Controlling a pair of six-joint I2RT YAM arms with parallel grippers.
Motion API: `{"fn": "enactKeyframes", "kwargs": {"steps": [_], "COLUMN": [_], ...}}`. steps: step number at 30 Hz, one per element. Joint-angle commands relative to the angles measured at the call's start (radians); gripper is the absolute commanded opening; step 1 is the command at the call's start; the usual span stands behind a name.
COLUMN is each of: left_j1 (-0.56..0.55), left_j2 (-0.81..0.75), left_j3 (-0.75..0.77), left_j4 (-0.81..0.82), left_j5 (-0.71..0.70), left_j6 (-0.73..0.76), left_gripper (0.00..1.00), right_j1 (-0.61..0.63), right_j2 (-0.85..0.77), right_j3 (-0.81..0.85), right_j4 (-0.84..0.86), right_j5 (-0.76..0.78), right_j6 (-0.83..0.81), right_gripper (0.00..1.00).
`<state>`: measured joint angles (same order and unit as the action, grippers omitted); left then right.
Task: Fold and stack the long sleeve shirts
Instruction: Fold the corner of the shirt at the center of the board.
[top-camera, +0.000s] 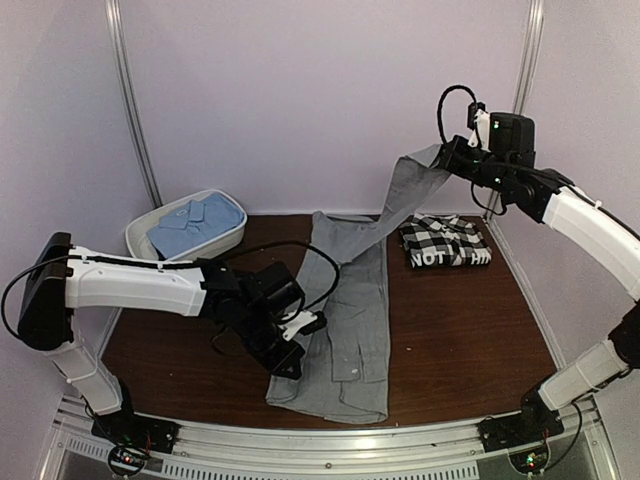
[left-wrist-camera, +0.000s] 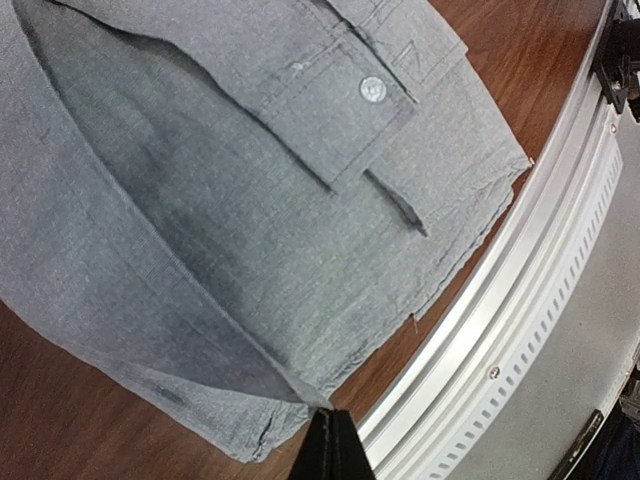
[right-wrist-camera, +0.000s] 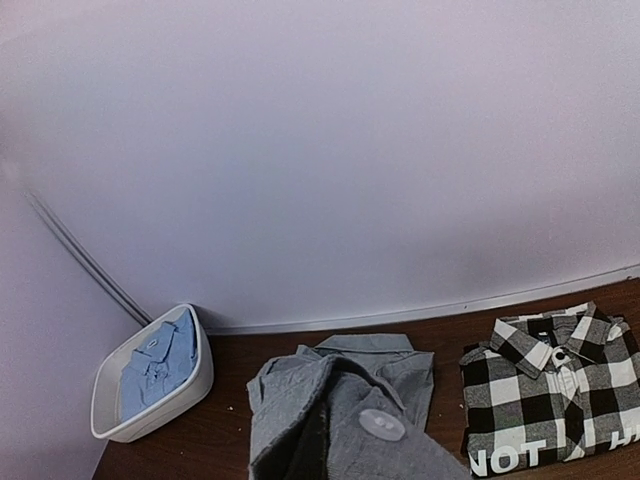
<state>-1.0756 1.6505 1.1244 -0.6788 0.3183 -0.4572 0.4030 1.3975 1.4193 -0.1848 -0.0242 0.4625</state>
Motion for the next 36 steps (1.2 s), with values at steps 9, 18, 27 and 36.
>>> {"fn": "enactKeyframes", "kwargs": {"steps": [9,18,27,36], "left_j1": [-0.007,0.072,0.134,-0.058], "left_j2": [0.045,-0.015,-0.022,0.092], "left_j3": [0.015,-0.010,-0.006,0.037], "left_j4": [0.033,0.083,0.147,0.083], "left_j5": [0.089,0.131,0.093,-0.172], "left_j6": [0.063,0.024,-0.045,-0.139], "left_gripper": [0.14,0.44,0.37,0.39], "right_j1": [-0.003,-0.003,-0.002,-0.001], "right_j2": [-0.005,-0.014,-0.026,-0.032], "right_j3": [-0.046,-0.071,-0.065,-0.117], "right_j4": [-0.009,-0.011,-0.019,0.004], "right_j5": [0.020,0.020,0.018,0.003], "right_j6": [-0.010,-0.007,-0.008,0.003], "right_gripper": [0.00,0.00,0.00,0.00]}}
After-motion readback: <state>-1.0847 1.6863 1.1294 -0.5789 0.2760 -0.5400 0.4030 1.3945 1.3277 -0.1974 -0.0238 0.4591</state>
